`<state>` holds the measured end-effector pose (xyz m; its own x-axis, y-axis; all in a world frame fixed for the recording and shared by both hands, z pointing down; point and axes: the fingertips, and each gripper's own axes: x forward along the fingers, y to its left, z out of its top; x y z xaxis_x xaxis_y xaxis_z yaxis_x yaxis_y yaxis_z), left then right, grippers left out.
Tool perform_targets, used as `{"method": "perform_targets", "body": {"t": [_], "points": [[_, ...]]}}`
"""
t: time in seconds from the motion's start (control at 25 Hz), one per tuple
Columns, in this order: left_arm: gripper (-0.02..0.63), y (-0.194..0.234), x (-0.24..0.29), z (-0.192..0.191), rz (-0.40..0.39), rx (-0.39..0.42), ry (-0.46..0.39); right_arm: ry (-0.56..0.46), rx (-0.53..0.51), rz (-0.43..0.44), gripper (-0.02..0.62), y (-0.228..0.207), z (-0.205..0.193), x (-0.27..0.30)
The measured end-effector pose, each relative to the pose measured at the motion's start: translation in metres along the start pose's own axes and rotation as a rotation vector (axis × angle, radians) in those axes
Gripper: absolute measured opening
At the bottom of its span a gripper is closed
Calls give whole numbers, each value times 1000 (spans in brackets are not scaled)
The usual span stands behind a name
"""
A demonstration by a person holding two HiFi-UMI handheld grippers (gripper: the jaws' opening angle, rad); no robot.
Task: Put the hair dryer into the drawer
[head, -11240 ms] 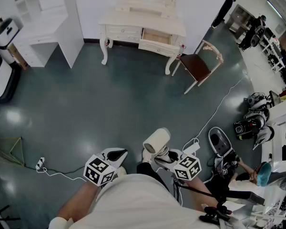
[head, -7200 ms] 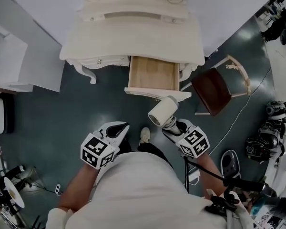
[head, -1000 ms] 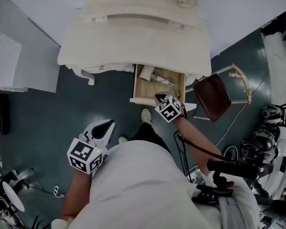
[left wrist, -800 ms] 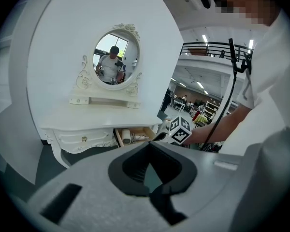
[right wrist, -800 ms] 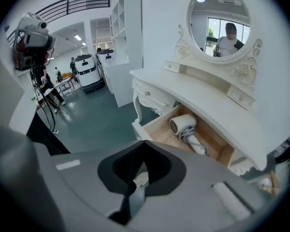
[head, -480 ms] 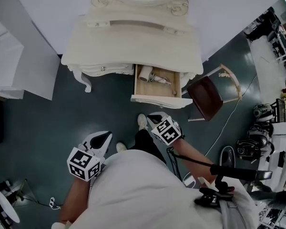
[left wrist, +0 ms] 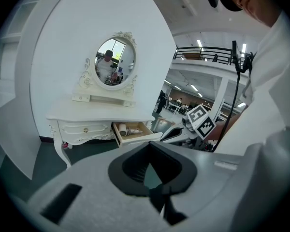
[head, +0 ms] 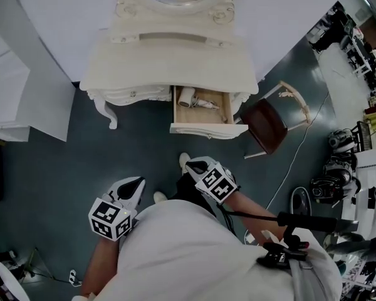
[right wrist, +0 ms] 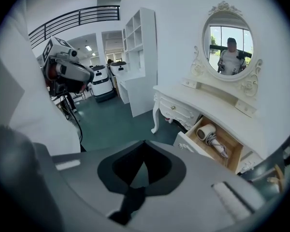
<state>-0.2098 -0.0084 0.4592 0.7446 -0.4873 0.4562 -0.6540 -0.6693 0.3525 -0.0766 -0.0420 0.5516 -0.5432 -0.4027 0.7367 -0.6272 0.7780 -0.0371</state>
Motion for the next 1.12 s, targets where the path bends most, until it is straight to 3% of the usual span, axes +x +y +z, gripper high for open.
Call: {"method": "perform_targets", "body": {"t": [0.72, 1.12], "points": [[2, 5, -22, -21, 43, -30, -13, -18, -119, 42, 0, 38, 22, 1], [2, 2, -18, -27, 35, -27, -7, -25, -130, 34, 0, 43, 17, -3]]}}
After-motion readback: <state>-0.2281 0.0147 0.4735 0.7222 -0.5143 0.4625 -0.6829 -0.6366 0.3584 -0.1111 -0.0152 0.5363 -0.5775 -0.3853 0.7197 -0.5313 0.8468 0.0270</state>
